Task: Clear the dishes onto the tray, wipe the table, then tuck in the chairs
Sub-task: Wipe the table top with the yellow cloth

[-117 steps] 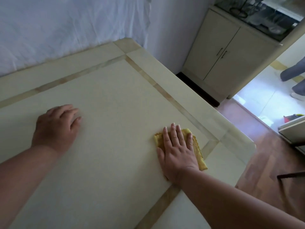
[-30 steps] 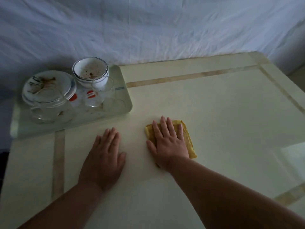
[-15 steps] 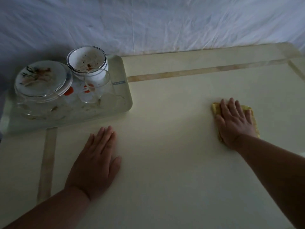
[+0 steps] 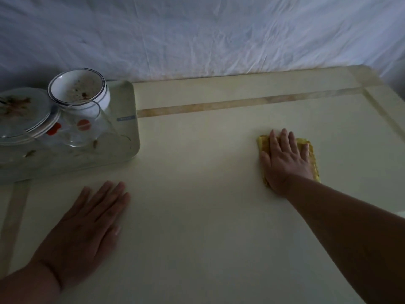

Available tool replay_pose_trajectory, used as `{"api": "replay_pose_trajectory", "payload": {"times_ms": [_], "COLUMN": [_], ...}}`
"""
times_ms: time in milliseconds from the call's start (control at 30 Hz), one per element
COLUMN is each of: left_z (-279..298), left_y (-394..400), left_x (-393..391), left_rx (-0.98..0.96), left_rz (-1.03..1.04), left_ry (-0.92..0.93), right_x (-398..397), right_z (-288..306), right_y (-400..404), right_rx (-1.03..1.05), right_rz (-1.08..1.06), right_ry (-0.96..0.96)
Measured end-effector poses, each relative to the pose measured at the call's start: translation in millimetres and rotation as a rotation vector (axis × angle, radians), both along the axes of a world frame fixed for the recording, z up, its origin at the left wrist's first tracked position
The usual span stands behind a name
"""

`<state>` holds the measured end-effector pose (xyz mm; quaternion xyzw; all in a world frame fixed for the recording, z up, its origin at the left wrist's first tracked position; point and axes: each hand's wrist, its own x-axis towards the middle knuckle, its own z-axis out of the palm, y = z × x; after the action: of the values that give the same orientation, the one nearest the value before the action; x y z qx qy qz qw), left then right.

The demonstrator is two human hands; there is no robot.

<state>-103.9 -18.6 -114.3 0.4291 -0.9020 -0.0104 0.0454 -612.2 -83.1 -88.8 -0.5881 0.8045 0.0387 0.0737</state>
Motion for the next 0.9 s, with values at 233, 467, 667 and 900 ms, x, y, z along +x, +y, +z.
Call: {"api": "replay_pose_trajectory", "payload": {"times_ms": [233,467,667,900], "left_z": [2.0,1.3,-0.4,13.0], "left_y": [0.1,0.4,1.2,-7.3], "left_x": [-1.7,-1.5,-0.4,1.3], "left_rx": [0.016,0.027,0.046,0.317], "left_rz": [0.018,0.049,0.059,0.153], "left_ry": [-0.040,-0.020,0.049,0.607], "right_x": [-0.4,43.6,142.6,284.9], "right_z": [-0.5,-4.4,-2.3,-1.1], "right_y": [0.8,5.4,14.7,62.3], "right_rx": [0.007,0.033,0.036,0.054], "right_rz": [-0.014,-0.102,-0.028,0.065], "right_ry": [0.008,0.000,-0.025,-0.027]}}
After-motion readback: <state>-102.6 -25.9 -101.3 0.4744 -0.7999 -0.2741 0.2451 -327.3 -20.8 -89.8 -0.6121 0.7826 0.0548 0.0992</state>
